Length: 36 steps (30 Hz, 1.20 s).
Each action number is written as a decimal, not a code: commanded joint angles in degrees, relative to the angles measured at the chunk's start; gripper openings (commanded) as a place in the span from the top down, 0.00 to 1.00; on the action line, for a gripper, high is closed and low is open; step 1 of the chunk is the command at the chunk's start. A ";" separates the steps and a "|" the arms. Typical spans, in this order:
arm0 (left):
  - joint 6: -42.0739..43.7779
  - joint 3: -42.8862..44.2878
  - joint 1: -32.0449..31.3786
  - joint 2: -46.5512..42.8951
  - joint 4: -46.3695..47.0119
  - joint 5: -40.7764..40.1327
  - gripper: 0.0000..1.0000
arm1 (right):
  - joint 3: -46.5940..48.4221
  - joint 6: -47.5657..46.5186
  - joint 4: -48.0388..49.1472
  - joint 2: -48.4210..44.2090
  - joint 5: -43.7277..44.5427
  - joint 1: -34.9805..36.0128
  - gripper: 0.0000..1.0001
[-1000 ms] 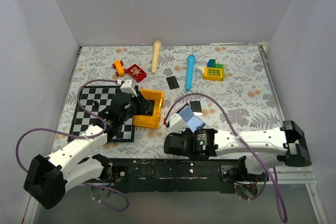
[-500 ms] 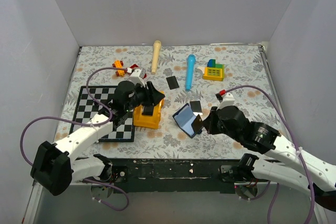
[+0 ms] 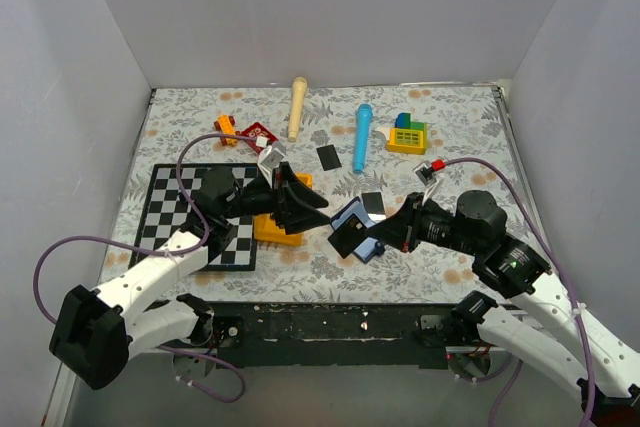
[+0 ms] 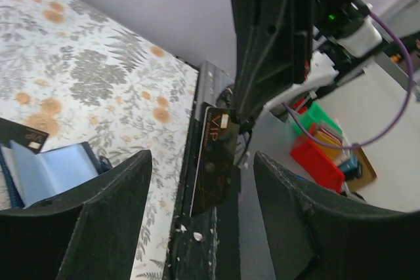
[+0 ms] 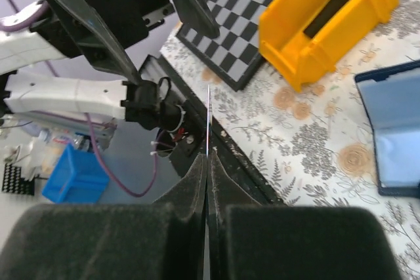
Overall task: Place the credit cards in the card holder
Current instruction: Pick up the card holder from the corner of the board.
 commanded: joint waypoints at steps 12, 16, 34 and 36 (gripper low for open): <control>3.72 1.65 -5.91 0.35 -1.02 11.06 0.44 | -0.19 2.09 11.17 0.28 -16.29 -3.21 0.99; 3.73 3.23 -8.38 2.55 -0.50 10.27 0.68 | -0.28 1.91 11.00 0.64 -16.30 -3.21 0.99; -22.45 -7.83 -9.70 4.49 31.21 -13.19 1.00 | -3.71 1.56 17.83 -1.83 -8.30 -3.30 0.34; -23.60 -8.45 -10.57 4.84 33.15 -15.39 1.00 | -3.88 2.09 19.34 -1.13 -8.30 -3.30 0.35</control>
